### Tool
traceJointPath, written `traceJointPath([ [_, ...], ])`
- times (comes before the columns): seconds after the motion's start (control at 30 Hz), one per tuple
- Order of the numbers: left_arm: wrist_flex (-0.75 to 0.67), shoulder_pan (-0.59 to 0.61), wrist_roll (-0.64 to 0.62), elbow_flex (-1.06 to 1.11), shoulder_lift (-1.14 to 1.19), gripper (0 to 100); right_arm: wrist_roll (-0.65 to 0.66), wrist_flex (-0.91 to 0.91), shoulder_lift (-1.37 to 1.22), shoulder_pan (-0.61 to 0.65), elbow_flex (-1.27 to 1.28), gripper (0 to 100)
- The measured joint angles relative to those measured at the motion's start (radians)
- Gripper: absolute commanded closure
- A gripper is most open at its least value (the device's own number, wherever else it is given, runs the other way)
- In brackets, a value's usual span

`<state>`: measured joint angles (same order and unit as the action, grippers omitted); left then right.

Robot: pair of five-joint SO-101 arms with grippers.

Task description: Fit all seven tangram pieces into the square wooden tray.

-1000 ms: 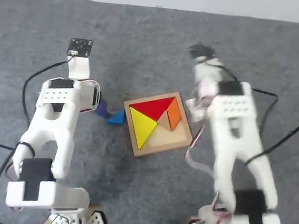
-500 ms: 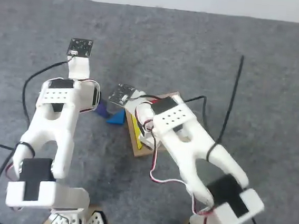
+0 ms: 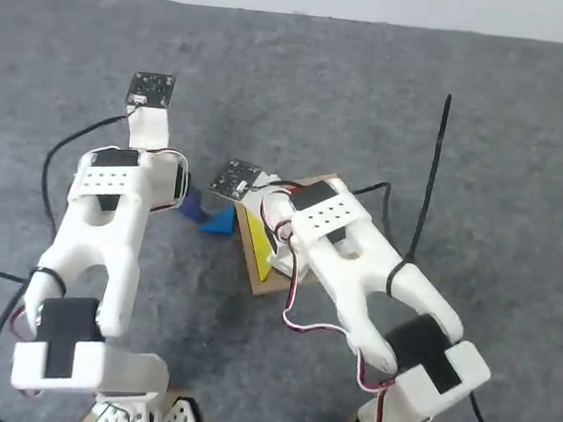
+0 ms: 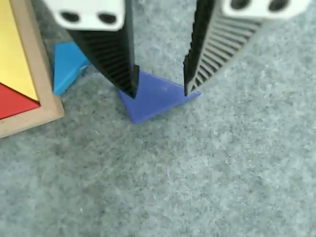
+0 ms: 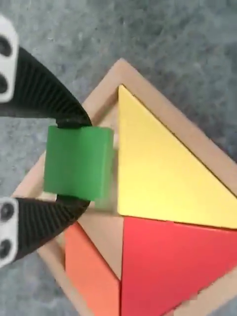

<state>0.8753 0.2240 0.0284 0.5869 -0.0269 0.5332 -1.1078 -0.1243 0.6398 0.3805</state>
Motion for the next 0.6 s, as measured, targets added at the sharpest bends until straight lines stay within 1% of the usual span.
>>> traceJointPath([
  [0.07, 0.0, 0.0, 0.0, 0.0, 0.0, 85, 0.003, 0.0, -0.006, -0.005, 0.0, 74.2],
  [0.43, 0.0, 0.0, 0.0, 0.0, 0.0, 85, 0.003, 0.026, -0.006, -0.003, 0.0, 74.5],
  [0.6, 0.0, 0.0, 0.0, 0.0, 0.0, 85, -0.005, 0.026, 0.012, -0.048, 0.0, 74.5],
])
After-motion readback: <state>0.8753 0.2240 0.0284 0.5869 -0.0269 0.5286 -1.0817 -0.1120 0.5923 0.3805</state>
